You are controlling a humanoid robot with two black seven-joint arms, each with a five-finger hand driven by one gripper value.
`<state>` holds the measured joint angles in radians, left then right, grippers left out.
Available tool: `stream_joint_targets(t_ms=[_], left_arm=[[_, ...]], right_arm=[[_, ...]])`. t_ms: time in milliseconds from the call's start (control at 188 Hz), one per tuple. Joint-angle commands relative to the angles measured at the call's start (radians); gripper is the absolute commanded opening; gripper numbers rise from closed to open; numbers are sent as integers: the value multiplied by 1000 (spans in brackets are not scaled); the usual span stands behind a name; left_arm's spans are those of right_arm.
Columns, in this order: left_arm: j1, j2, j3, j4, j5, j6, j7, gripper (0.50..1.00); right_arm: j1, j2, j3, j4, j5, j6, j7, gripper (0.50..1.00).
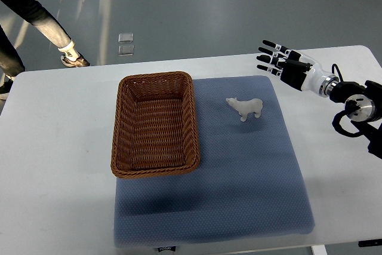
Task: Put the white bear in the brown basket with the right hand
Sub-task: 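Move the right hand toward the white polar bear figurine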
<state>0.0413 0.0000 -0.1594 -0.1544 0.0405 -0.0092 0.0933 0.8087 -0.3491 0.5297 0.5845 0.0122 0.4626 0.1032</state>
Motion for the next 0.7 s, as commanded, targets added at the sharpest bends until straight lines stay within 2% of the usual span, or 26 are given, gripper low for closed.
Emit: stream_joint_targets(t_ms=[0, 441, 622, 697], left_arm=[[0, 0, 0, -1, 1, 0, 0, 1000], [0, 0, 0, -1, -1, 0, 0, 1000], [0, 0, 1, -4, 1, 0, 0, 1000], [0, 0, 1, -2, 1, 0, 0, 1000]], right_arm=[[1, 1, 0, 0, 0, 5, -3, 928], [6, 2, -5, 1, -46, 27, -2, 928], [15, 2, -2, 9, -152, 30, 4, 926], [26, 4, -2, 11, -222, 41, 27, 928]])
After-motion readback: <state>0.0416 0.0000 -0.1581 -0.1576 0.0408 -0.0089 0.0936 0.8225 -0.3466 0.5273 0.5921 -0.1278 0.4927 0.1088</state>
